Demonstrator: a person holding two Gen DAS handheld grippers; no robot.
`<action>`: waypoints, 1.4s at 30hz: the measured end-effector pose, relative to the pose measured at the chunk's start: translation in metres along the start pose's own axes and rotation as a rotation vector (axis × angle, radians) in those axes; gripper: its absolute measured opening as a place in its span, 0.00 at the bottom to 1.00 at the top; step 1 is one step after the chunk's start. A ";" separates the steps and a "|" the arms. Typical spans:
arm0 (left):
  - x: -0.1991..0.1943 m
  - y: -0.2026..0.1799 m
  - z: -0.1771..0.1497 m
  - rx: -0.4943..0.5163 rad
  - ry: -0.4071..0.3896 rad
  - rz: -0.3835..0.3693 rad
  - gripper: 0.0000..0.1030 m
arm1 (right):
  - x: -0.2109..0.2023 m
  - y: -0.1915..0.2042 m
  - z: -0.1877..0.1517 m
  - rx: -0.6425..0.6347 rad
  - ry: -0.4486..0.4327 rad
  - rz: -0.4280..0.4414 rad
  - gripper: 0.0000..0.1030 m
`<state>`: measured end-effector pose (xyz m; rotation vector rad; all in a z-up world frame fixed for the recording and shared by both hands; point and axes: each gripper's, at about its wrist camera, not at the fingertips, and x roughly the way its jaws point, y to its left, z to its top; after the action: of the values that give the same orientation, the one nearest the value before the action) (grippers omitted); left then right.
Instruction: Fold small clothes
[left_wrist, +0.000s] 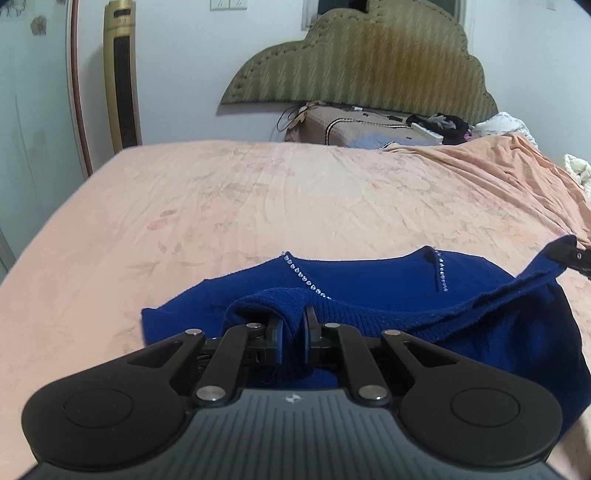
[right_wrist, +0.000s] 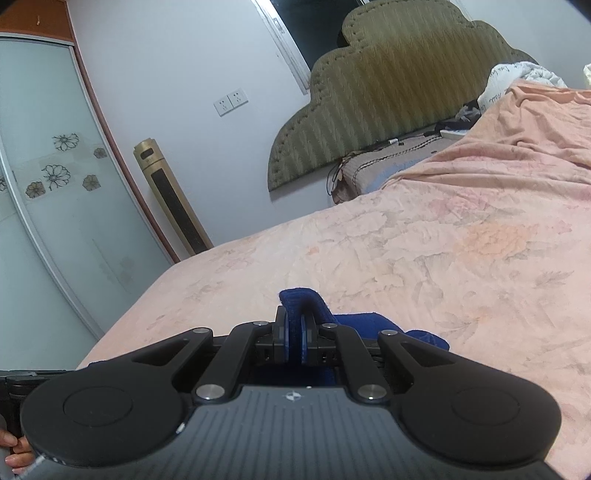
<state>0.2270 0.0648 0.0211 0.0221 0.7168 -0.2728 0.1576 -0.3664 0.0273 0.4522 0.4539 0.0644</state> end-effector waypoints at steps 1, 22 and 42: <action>0.005 0.002 0.001 -0.012 0.011 0.001 0.10 | 0.004 -0.002 0.000 0.002 0.006 -0.005 0.10; 0.058 0.053 0.003 -0.346 0.151 -0.172 0.17 | 0.073 -0.027 -0.015 0.046 0.120 -0.084 0.11; 0.028 0.019 0.013 -0.149 -0.019 0.065 0.77 | 0.067 0.016 -0.016 -0.211 0.066 -0.146 0.64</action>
<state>0.2602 0.0750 0.0113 -0.0990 0.7146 -0.1569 0.2114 -0.3348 -0.0062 0.2094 0.5373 -0.0141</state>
